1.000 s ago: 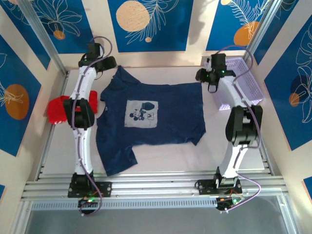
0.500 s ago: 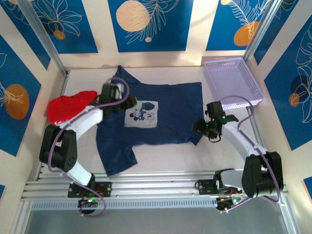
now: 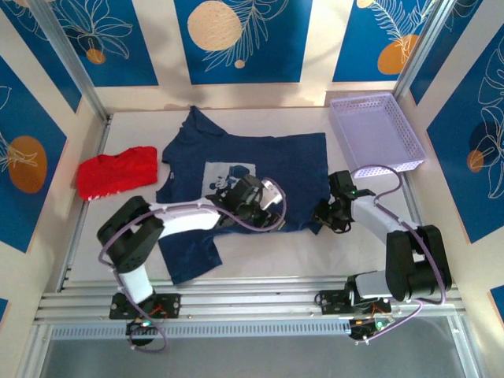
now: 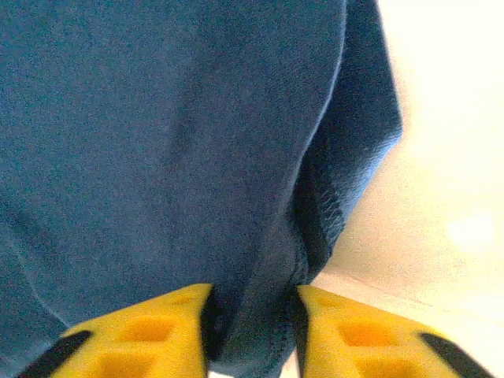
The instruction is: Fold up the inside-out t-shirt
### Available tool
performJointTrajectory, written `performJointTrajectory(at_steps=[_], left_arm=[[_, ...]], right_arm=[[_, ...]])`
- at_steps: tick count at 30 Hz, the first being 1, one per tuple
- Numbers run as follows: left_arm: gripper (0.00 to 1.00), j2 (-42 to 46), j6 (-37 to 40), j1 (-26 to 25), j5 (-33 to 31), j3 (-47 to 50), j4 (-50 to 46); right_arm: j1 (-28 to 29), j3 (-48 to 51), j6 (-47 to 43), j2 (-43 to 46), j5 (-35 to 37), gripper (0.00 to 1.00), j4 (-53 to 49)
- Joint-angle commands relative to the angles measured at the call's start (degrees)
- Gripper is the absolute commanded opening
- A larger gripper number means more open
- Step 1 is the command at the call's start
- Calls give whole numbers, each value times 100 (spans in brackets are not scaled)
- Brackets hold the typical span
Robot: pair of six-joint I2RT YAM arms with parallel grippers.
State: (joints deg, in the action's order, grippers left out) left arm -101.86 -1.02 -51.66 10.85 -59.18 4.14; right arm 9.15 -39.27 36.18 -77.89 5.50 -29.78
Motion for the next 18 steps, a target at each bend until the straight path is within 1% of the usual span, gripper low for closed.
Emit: performJointTrajectory(at_steps=[1,4,5,10,12,13,14,16,18], left_arm=[[72,-448,1041,-324,-316,-425,197],[72,-943,1394,-647,-873,-842,43],[72,-1069,1452,-692,-942,-947,14],[70,-1553,1651,-875,-1275,-1312,92],[66,-1682,1703,-923,-1423,-1392,132],[60,-1748,1689,-925,-1482,-1435,156],[52,-1795,1656,-925,-1513,-1483,142],[32,-1816,1538,-921,-1614,-1535,106],[20,-1653,1367,-871,-1516,-1400,170]], right_arm=[[-202,110,-12,-3,-277,23,210],[-363,108,-65,6,-480,13,267],[-419,96,-84,19,-543,11,270],[-637,16,-236,196,-857,3,159],[-699,-28,-276,251,-989,2,115],[-715,-56,-294,265,-1074,1,113],[-722,-85,-304,260,-1120,1,99],[-745,-187,-363,236,-1158,1,44],[-767,-319,-471,208,-1130,1,-38]])
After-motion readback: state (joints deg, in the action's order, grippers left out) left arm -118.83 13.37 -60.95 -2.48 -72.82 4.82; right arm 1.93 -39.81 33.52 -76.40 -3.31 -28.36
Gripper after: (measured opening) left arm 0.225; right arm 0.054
